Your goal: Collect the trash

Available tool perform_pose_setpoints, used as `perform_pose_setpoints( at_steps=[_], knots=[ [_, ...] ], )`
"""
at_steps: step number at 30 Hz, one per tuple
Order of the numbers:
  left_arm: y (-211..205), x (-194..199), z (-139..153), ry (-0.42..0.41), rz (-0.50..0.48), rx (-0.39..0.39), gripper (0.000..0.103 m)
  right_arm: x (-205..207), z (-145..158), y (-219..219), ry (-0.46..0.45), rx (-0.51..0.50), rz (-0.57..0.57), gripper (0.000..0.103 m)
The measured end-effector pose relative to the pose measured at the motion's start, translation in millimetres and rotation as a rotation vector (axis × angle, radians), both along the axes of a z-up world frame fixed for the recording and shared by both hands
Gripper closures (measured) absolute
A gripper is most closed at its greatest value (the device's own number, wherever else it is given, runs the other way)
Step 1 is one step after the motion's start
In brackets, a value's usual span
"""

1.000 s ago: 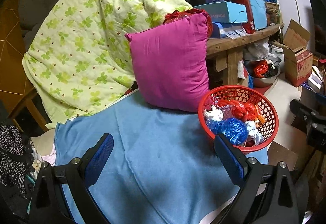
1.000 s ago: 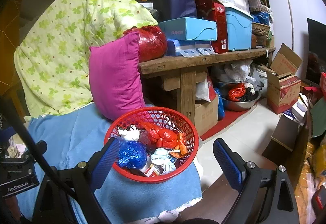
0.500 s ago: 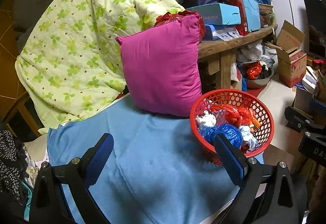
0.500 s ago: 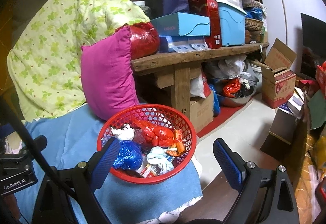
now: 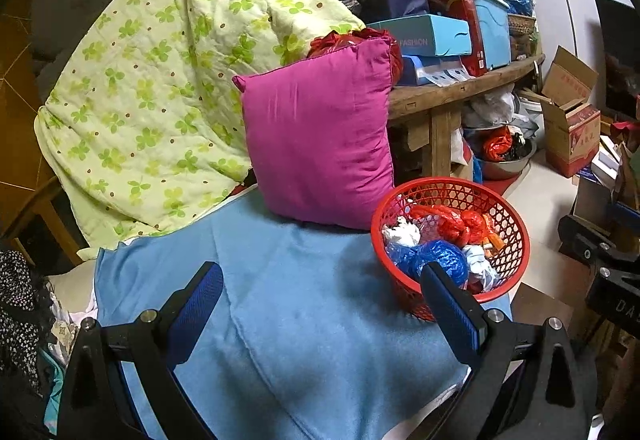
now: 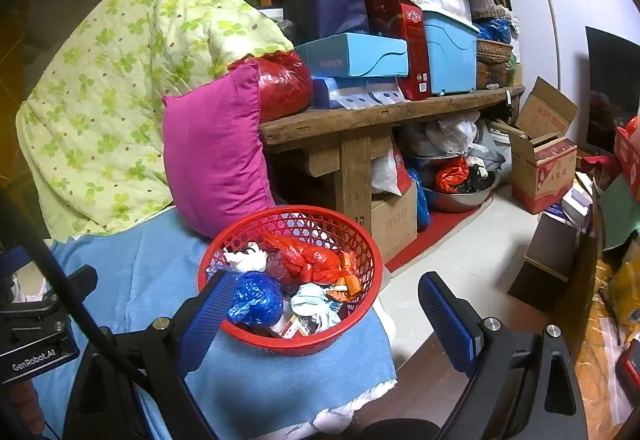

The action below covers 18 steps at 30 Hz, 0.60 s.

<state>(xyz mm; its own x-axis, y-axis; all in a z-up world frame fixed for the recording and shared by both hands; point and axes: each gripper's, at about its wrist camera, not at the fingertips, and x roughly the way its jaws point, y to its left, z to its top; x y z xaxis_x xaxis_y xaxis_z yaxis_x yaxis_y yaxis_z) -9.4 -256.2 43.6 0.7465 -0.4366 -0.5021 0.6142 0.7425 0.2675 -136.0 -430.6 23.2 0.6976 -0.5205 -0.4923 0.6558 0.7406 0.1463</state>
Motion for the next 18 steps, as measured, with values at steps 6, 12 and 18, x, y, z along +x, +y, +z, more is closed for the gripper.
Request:
perform_pose_setpoints(
  at_steps=[6, 12, 18],
  knots=[
    [5, -11, 5, -0.018, -0.001, -0.007, 0.004, -11, 5, 7, -0.018, -0.003, 0.009, 0.008],
    [0, -14, 5, -0.022, -0.018, -0.010, 0.004, -13, 9, 7, -0.029, -0.011, 0.009, 0.008],
    [2, -9, 1, -0.008, -0.032, -0.026, 0.004, -9, 6, 3, -0.020, -0.004, -0.005, 0.008]
  ],
)
